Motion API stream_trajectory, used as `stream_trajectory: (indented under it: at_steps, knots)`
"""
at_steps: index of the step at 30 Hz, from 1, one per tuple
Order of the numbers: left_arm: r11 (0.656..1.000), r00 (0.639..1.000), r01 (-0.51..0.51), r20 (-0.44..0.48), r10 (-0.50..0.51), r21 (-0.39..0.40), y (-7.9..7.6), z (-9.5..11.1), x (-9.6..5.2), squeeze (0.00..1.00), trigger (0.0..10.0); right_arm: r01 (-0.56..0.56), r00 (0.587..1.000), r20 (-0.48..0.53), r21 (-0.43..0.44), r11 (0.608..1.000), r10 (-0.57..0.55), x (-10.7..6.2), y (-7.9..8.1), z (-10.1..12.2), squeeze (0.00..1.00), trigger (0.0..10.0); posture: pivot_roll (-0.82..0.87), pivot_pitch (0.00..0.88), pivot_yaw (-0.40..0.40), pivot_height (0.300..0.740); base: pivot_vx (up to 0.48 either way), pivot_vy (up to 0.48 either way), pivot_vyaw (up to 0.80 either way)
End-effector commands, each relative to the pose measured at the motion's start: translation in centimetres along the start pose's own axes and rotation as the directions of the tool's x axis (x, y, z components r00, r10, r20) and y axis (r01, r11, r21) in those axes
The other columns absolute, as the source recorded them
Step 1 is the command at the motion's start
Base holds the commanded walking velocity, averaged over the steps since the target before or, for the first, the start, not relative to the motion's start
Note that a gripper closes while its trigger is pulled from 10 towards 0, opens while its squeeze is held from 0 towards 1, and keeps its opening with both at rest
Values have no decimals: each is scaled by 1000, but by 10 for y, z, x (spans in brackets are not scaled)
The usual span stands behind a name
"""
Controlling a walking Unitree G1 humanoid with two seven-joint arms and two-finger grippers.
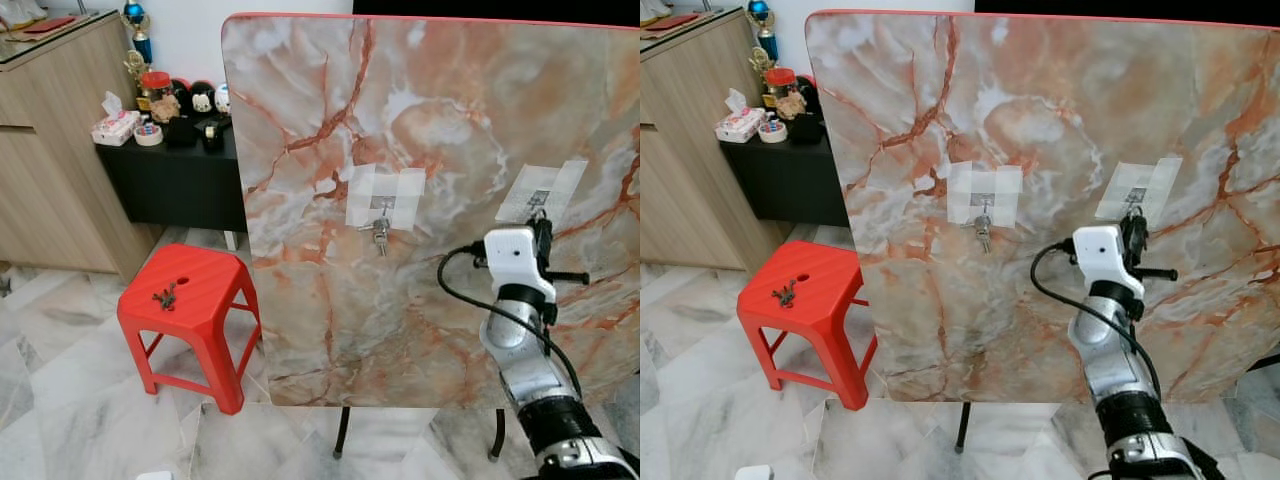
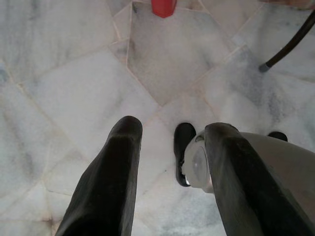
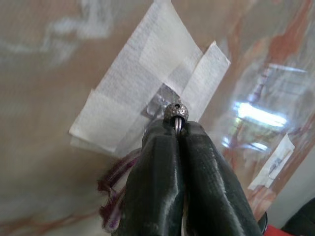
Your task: Hang keys on a hook
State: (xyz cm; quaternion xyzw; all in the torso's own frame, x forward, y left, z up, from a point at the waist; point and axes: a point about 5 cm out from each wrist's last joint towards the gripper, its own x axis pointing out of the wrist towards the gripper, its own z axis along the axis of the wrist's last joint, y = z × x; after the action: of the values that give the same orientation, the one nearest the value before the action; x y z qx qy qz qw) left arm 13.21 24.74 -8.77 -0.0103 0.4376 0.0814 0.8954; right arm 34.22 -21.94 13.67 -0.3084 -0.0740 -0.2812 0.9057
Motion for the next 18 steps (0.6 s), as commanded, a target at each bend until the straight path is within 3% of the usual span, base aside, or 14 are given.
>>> stream_trajectory:
  at_steps: [1,13,18]
  knots:
    - [1000,1000,5,-8,-5,-12,-1,0,1,0,10000,18,1000,4,-10,1000,-18,6,-4,2,0,10000,55,0,-49,713,0,0,0]
    - [999,999,37,4,-37,-3,-34,11,9,0,10000,18,1000,-14,-27,999,-18,10,-5,-1,0,10000,55,0,-48,713,0,0,0]
    - [999,999,36,4,-36,-3,-35,12,9,0,10000,3,1000,-26,-30,1000,-3,9,-3,-3,0,10000,58,0,-50,713,0,0,0]
